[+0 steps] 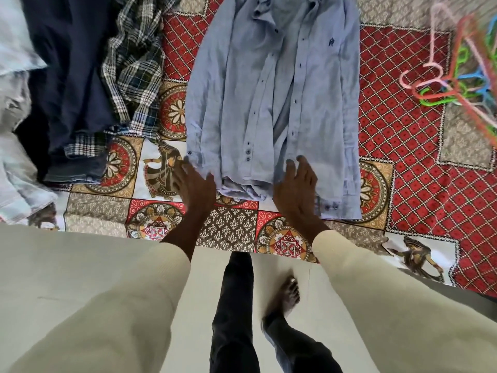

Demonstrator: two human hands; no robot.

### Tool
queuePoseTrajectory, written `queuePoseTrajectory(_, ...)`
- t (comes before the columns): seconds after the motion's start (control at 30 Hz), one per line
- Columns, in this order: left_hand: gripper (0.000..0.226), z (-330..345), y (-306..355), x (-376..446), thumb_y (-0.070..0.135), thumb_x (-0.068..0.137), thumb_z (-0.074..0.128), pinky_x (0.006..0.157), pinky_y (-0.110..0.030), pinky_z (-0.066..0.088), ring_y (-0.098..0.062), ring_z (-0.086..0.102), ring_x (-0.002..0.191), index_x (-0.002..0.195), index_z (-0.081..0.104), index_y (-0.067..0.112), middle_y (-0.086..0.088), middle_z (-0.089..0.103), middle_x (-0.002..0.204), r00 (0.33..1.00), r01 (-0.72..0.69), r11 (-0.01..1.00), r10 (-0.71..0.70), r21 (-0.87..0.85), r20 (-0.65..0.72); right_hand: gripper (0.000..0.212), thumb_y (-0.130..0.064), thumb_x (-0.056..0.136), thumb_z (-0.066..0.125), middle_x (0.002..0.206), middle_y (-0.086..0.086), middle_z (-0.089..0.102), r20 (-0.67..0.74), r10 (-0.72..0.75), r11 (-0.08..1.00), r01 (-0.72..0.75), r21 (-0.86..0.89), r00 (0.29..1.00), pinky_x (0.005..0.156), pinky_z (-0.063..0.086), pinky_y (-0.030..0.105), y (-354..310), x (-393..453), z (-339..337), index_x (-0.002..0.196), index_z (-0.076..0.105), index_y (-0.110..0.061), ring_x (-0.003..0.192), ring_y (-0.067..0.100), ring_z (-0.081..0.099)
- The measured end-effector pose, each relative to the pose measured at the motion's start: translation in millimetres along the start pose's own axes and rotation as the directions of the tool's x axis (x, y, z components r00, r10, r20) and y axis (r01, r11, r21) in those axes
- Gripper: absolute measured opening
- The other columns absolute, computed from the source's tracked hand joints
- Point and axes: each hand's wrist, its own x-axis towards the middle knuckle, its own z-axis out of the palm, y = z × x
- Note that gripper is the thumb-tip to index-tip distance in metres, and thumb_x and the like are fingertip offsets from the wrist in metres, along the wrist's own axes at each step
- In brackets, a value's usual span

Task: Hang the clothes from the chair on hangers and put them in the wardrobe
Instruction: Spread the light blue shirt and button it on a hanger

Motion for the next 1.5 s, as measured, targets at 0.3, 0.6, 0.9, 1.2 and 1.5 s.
queuePoseTrajectory(0.3, 0.039, -38, -40, 88, 0.022, 0.096, 0.045, 0.103, -0.049, 0.041, -0.042, 0.046, 0.126, 0.130, 0.053, 0.004, -0.025, 0.051, 0.133, 0.952, 0.243, 0.970, -0.234, 0.021, -0.199, 0.041, -0.026, 0.094, 0.054, 0.132, 0.020, 0.049, 0.312, -0.196, 0.977, 0.213, -0.021, 0.930, 0.097, 0.042, 0.043, -46, 21, 40, 0.130, 0.051, -0.007, 0.118, 0.037, 0.051)
queuePoseTrajectory(0.6, 0.067, -9, -20, 43, 0.044, 0.077, 0.067, 0.100, -0.045, 0.045, -0.034, 0.052, 0.121, 0.131, 0.052, 0.009, -0.016, 0.057, 0.129, 0.818, -0.465, 0.885, 0.425, 0.012, 0.389, 0.008, -0.010, 0.090, 0.052, 0.100, 0.015, 0.055, 0.261, 0.326, 0.813, -0.411, 0.412, 0.908, 0.072, 0.035, 0.032, -48, 16, 33, 0.096, 0.050, -0.006, 0.093, 0.031, 0.053)
queuePoseTrajectory(0.9, 0.016, -22, -25, 26, 0.017, 0.098, 0.048, 0.068, -0.033, 0.043, -0.034, 0.064, 0.084, 0.101, 0.055, 0.003, -0.017, 0.066, 0.089, 0.994, -0.099, 0.994, 0.101, -0.046, 0.035, 0.013, -0.009, 0.085, 0.044, 0.092, 0.019, 0.064, 0.302, 0.507, 0.643, -0.588, 0.491, 0.807, 0.071, 0.054, 0.048, -19, 13, 32, 0.094, 0.054, -0.006, 0.084, 0.037, 0.063)
queuePoseTrajectory(1.2, 0.045, -33, -67, 4, 0.013, 0.090, 0.054, 0.097, -0.051, 0.040, -0.043, 0.046, 0.123, 0.130, 0.039, 0.001, -0.028, 0.049, 0.132, 0.886, 0.463, 0.868, -0.456, 0.178, -0.081, 0.039, -0.004, 0.075, 0.060, 0.113, 0.020, 0.057, 0.263, -0.001, 1.000, 0.008, -0.023, 0.965, 0.084, 0.044, 0.044, -14, -17, 24, 0.114, 0.056, -0.001, 0.097, 0.040, 0.056)
queuePoseTrajectory(1.5, 0.053, 35, 39, -4, 0.044, 0.082, 0.065, 0.103, -0.045, 0.033, -0.032, 0.046, 0.122, 0.123, 0.056, 0.011, -0.014, 0.055, 0.129, 0.644, -0.747, 0.596, 0.537, 0.296, 0.545, 0.040, -0.023, 0.085, 0.061, 0.123, 0.021, 0.046, 0.321, 0.069, 0.982, -0.007, -0.188, 0.945, 0.088, 0.043, 0.048, 34, 8, 21, 0.119, 0.049, -0.005, 0.112, 0.040, 0.046)
